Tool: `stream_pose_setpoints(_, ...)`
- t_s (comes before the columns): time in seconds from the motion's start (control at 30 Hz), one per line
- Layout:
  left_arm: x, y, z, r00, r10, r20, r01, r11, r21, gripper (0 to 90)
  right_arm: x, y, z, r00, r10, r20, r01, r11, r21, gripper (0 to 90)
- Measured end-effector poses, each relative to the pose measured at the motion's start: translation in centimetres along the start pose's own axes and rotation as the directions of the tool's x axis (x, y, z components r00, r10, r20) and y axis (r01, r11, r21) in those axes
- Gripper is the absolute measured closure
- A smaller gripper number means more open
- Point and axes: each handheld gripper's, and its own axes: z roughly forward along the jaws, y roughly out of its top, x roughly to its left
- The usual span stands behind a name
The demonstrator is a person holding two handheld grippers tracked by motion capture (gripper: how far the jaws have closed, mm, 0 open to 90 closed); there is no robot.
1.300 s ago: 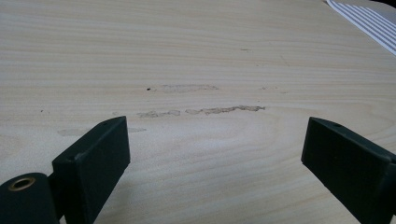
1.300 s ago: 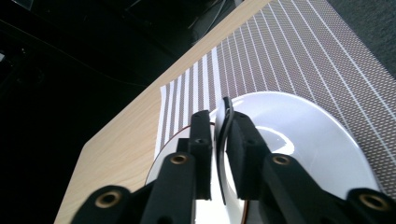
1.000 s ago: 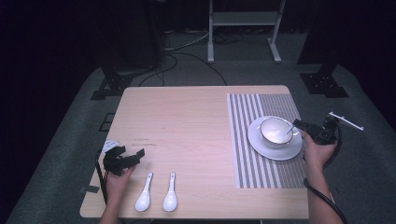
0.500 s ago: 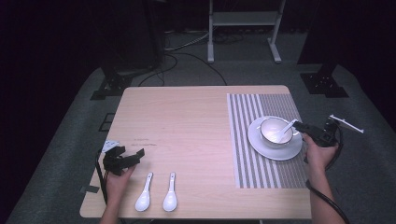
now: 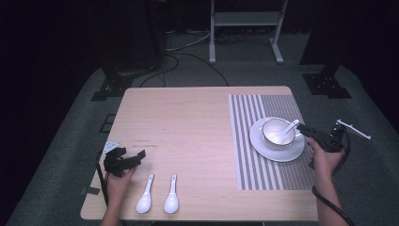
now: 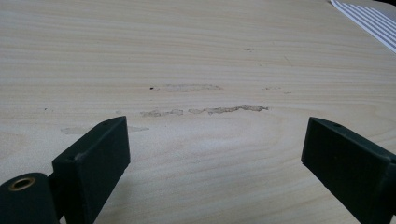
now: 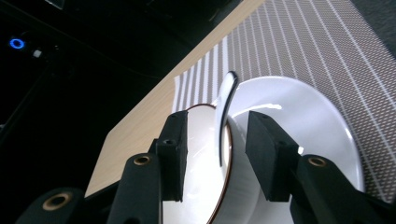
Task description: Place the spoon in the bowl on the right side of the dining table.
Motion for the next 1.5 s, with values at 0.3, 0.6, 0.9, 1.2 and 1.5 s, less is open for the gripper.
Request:
stream_pose_setpoints(0.3,0.0,0.0,-0.1,1.0,0.003,0.0,-0.003,1.0,-0.003,6.6,0.7,-1.0,-0.9,0.9977,-0.035,-0.058,0.037,0.999,0.022,49.5)
stream_pose_setpoints(0.6,0.0,0.0,-0.1,1.0,0.0,0.003,0.0,1.0,-0.006,6.6,2.1,-1.8,-1.5,0.9893,-0.079,-0.123,0.086,0.995,0.053,41.7)
stream_pose_setpoints(0.9,0.0,-0.1,-0.1,1.0,0.0,0.001,0.0,1.0,-0.007,6.6,3.4,-2.7,-1.8,0.9791,-0.12,-0.164,0.134,0.988,0.078,37.7)
stream_pose_setpoints(1.2,0.0,-0.1,-0.1,1.0,0.003,0.001,-0.003,1.0,-0.006,6.6,3.3,-3.6,-2.1,0.9747,-0.119,-0.189,0.138,0.987,0.087,37.6)
stream_pose_setpoints(1.5,0.0,-0.1,-0.1,1.0,-0.001,0.003,0.002,1.0,-0.009,6.6,3.7,-4.6,-1.9,0.9682,-0.123,-0.218,0.15,0.983,0.109,37.0)
